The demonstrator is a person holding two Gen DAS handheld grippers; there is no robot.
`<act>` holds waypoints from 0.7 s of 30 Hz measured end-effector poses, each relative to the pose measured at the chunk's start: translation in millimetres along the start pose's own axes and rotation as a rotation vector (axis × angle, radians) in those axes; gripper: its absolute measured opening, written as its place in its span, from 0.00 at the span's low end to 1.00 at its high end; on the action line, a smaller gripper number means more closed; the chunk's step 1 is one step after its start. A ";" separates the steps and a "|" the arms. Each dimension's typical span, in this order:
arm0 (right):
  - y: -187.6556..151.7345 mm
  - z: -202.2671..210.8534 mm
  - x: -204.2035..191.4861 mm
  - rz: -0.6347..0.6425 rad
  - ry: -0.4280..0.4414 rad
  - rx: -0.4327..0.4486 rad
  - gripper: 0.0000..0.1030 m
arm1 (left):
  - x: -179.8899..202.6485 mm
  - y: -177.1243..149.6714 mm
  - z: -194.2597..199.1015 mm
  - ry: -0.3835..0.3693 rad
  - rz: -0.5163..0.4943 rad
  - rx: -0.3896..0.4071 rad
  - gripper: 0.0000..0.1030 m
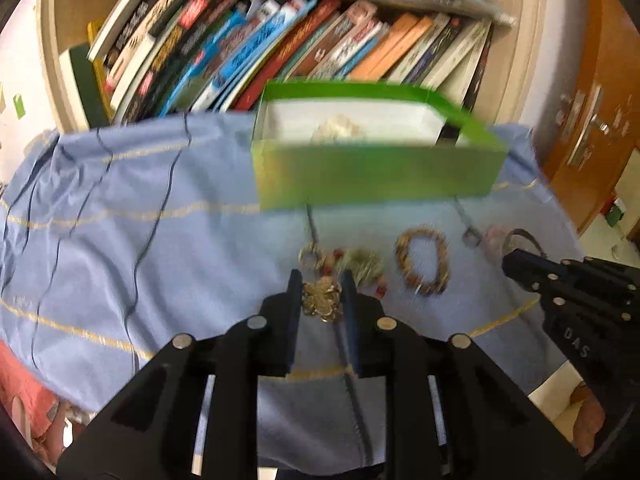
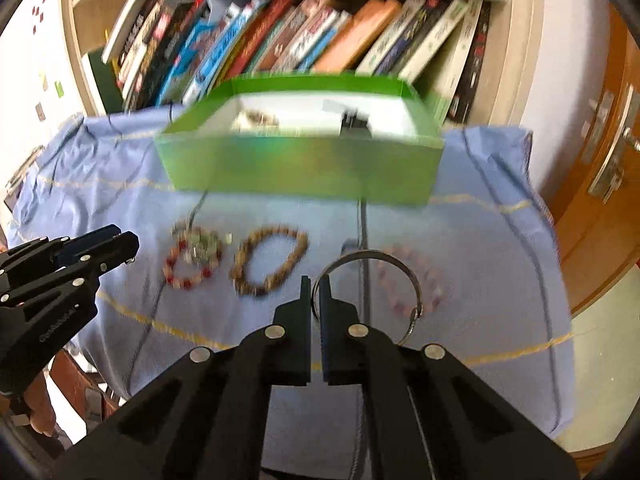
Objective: Organize jewelry
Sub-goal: 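Carry the charm and bangle into the green box and open both tools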
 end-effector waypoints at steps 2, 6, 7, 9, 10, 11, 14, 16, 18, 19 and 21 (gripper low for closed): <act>17.9 10.6 1.4 0.002 0.001 0.046 0.04 | 0.7 18.8 8.8 -0.010 -0.009 0.042 0.19; 65.5 33.2 2.9 0.000 0.001 0.157 0.04 | 0.6 66.9 23.6 -0.003 -0.038 0.130 0.19; 81.0 38.1 3.0 -0.003 0.012 0.186 0.04 | 0.4 82.0 23.8 0.000 -0.044 0.147 0.19; 104.9 40.4 2.8 -0.007 0.028 0.209 0.04 | -1.6 107.3 16.1 -0.009 -0.038 0.143 0.19; 122.6 37.0 3.1 -0.016 0.028 0.216 0.04 | -2.6 121.3 7.1 -0.018 -0.033 0.129 0.19; 133.1 32.6 3.6 -0.022 0.024 0.217 0.04 | -3.8 130.4 -2.2 -0.028 -0.030 0.114 0.19; 164.7 -4.4 6.2 -0.047 0.027 0.158 0.04 | -8.9 152.2 -45.9 -0.066 0.013 0.029 0.19; 170.3 -36.4 8.2 -0.064 0.012 0.089 0.04 | -11.4 153.2 -74.8 -0.035 0.022 -0.027 0.19; 168.1 -64.4 9.6 -0.069 -0.013 0.034 0.04 | -12.8 150.2 -98.4 -0.005 0.026 -0.072 0.19; 166.8 -73.2 10.7 -0.071 -0.031 0.024 0.06 | -13.1 148.7 -108.8 -0.003 0.029 -0.091 0.20; 164.0 -88.5 14.3 -0.069 -0.085 0.014 0.12 | -12.8 147.3 -117.2 -0.005 0.030 -0.101 0.23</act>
Point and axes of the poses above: each gripper's, at about its wrist camera, not at the fingertips, and z roughly against the way its jaws point, x to its right, y to its top, the point moved 4 cm from there along -z, roughly the way its jaws point, and after that the axes turned 5 degrees about -z, right-handed, at the moved point
